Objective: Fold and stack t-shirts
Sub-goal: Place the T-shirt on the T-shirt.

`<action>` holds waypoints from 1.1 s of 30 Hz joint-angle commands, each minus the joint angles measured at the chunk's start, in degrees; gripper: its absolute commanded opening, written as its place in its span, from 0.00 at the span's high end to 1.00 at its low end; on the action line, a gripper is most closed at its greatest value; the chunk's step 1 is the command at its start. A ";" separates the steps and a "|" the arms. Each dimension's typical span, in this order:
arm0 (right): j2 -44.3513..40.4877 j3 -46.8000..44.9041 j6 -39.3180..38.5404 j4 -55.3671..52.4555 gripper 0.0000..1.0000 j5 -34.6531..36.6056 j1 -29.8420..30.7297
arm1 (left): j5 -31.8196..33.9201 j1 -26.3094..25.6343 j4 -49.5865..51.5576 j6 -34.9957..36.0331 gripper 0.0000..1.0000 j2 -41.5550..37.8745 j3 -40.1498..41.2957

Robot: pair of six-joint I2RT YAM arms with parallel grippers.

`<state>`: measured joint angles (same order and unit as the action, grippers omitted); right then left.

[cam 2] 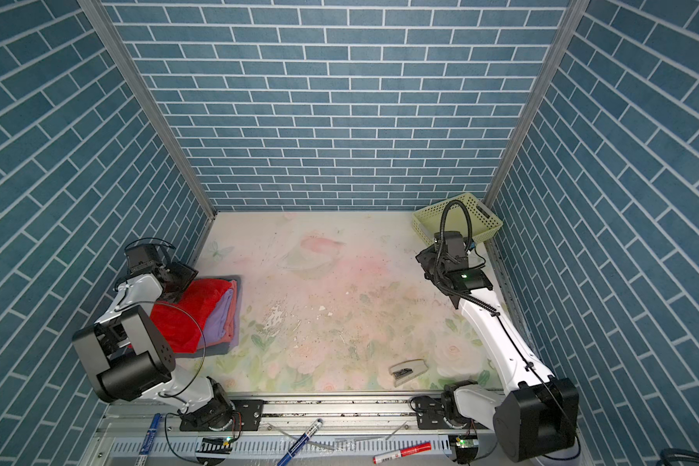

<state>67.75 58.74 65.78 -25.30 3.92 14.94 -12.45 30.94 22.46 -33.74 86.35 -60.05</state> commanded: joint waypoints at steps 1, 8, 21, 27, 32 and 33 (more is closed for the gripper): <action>0.40 -1.53 1.34 -0.37 0.45 1.01 -0.10 | -4.72 0.54 1.33 4.69 0.31 -6.10 -1.19; 2.19 -2.56 1.24 2.09 0.45 -0.99 -0.10 | -7.26 -5.51 24.29 19.93 0.27 -9.48 -9.82; -3.09 -1.91 -6.19 -3.79 0.33 3.27 -0.17 | 10.34 -20.63 35.12 31.64 0.30 -3.01 -11.03; -7.68 -3.54 -7.78 -4.77 0.29 4.64 -0.26 | 16.97 -24.25 31.90 30.51 0.40 0.90 -11.82; -10.70 -3.54 -8.56 -7.22 0.25 6.98 -0.26 | 21.92 -25.93 29.81 28.37 0.47 4.73 -12.49; -11.28 -3.59 -8.56 -7.75 0.25 7.53 -0.26 | 23.17 -26.00 29.30 27.66 0.49 5.31 -12.48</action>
<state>58.26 56.66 58.92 -29.82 8.21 14.92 5.63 5.26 52.88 -4.64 90.50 -71.40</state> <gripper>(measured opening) 0.748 0.516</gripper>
